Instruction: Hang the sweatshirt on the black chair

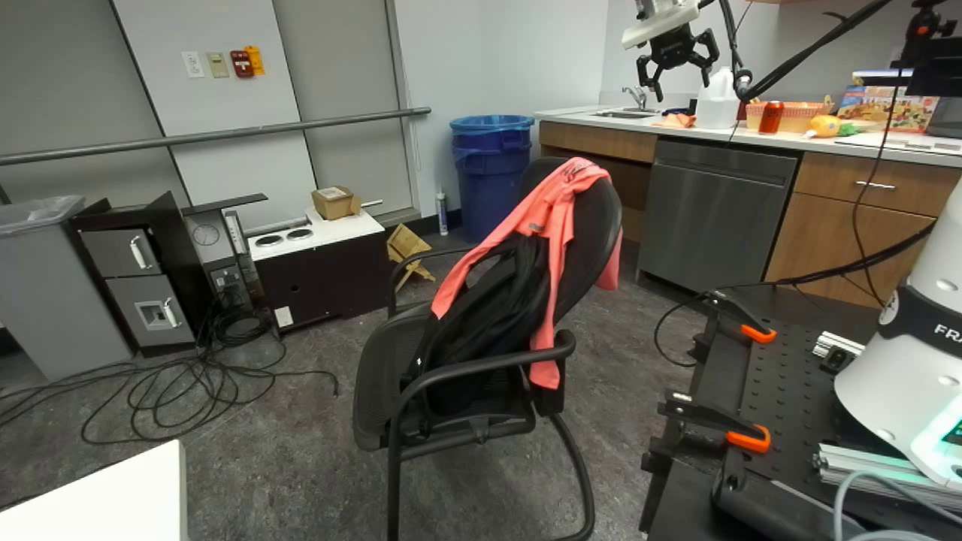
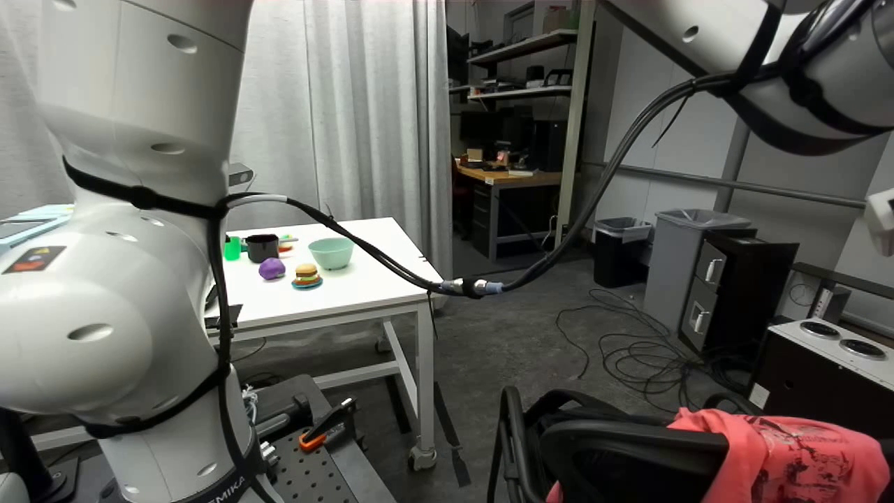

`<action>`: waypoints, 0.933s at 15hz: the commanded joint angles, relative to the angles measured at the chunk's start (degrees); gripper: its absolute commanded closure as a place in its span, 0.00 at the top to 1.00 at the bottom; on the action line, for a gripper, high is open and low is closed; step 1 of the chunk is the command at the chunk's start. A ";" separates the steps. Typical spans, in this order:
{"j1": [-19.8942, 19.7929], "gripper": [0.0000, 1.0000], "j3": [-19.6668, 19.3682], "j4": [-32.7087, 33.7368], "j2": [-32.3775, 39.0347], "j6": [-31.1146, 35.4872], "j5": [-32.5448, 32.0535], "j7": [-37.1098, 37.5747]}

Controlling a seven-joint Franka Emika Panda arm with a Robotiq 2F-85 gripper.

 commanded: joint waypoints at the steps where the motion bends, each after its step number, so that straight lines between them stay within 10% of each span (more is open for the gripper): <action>1: -1.15 1.00 1.13 -0.02 -1.19 0.05 0.70 -1.37; 14: -2.11 1.00 1.73 -0.35 -4.97 1.87 7.56 -4.26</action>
